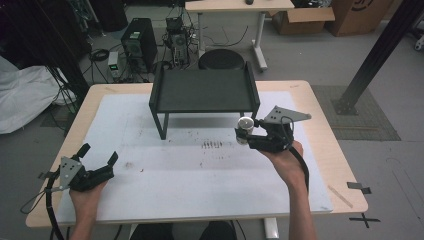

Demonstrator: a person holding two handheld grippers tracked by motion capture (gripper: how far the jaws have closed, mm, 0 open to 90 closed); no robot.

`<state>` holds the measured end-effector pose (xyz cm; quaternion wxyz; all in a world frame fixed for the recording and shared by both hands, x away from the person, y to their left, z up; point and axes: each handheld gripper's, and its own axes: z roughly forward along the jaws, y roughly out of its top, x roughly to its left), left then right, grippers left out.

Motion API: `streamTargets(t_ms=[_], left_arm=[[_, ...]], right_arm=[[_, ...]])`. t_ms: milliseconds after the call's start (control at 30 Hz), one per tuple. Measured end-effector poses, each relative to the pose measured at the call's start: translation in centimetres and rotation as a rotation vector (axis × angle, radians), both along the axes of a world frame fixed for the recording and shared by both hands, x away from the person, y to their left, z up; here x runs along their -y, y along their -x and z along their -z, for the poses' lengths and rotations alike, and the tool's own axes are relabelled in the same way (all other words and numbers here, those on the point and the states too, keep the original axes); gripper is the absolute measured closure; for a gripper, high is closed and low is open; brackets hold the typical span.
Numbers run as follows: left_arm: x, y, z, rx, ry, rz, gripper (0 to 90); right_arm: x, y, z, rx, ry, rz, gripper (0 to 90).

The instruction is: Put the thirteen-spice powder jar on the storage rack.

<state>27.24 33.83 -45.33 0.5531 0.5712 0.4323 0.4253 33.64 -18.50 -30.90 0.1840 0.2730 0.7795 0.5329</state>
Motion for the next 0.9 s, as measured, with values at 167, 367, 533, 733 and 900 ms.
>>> streamTargets(t_ms=[167, 367, 533, 733, 900], left_arm=[[0.0, 0.0, 0.0, 0.0, -0.003, 0.001, 1.6], [0.0, 0.0, 0.0, -0.001, -0.001, 0.0, 1.6], [0.0, 0.0, 0.0, -0.001, 0.0, 0.0, 1.7], [0.0, 0.0, 0.0, -0.001, 0.0, 0.0, 1.8], [0.0, 0.0, 0.0, -0.002, 0.0, -0.001, 1.9]], right_arm=[[-1.2, -0.9, -1.4, 0.002, -0.002, -0.023, 48.7], [-2.5, -2.2, -3.0, -0.004, -0.005, -0.044, 48.8], [-3.3, -3.3, -3.9, -0.007, 0.0, -0.048, 48.7], [-4.4, -4.6, -4.7, -0.011, -0.002, -0.052, 48.8], [-5.2, -5.7, -5.0, -0.016, 0.0, -0.055, 48.8]])
